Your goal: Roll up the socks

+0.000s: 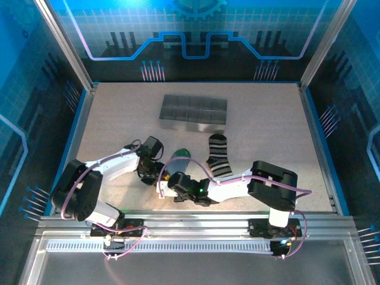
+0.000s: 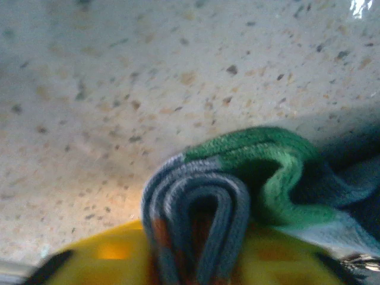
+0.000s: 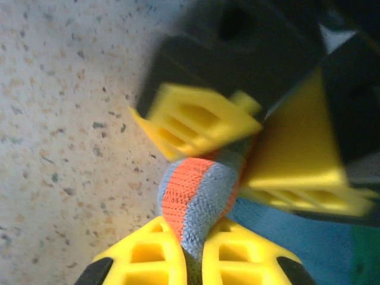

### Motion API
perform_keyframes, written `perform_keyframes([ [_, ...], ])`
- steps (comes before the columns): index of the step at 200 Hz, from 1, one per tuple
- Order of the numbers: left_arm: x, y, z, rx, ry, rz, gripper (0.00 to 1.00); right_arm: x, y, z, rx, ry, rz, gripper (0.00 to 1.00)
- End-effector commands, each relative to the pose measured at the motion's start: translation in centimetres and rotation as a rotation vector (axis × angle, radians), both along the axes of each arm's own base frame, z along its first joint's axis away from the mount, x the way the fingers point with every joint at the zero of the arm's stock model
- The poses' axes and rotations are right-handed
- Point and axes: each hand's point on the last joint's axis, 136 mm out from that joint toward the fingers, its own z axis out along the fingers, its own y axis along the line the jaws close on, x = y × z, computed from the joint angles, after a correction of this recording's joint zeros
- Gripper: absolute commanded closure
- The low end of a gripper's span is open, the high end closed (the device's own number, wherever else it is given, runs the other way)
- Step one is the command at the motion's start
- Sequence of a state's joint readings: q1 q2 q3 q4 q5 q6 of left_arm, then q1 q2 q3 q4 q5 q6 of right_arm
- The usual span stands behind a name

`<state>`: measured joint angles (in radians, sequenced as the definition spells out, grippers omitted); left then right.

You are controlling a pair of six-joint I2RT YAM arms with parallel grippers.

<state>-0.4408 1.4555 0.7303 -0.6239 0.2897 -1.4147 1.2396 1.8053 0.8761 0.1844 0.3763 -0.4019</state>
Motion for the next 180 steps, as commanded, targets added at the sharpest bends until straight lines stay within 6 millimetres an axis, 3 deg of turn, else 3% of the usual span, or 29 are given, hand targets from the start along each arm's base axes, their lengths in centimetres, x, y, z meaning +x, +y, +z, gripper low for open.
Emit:
perform_keyframes([
  [1, -1.6, 1.4, 1.3, 0.039, 0.025, 0.036, 0.43, -0.8, -4.0, -4.2, -0.084, 0.22, -0.106, 1.0],
  [24, -0.7, 2.1, 3.0, 0.021, -0.039, 0.082, 0.26, -2.0, -5.0, -5.4, -0.041, 0.387, -0.125, 1.0],
  [57, 0.3, 3.5, 4.6, 0.016, -0.123, 0.116, 0.25, -2.6, -5.5, -6.0, 0.017, 0.585, -0.151, 1.0],
  [133, 2.7, 0.3, 4.5, -0.126, -0.272, -0.004, 0.41, -1.4, -6.4, -7.3, 0.135, 1.001, -0.315, 1.0],
  [180, 2.0, -0.7, 1.9, -0.082, -0.205, -0.098, 0.48, -1.2, -7.0, -8.3, 0.164, 1.128, -0.365, 1.0],
])
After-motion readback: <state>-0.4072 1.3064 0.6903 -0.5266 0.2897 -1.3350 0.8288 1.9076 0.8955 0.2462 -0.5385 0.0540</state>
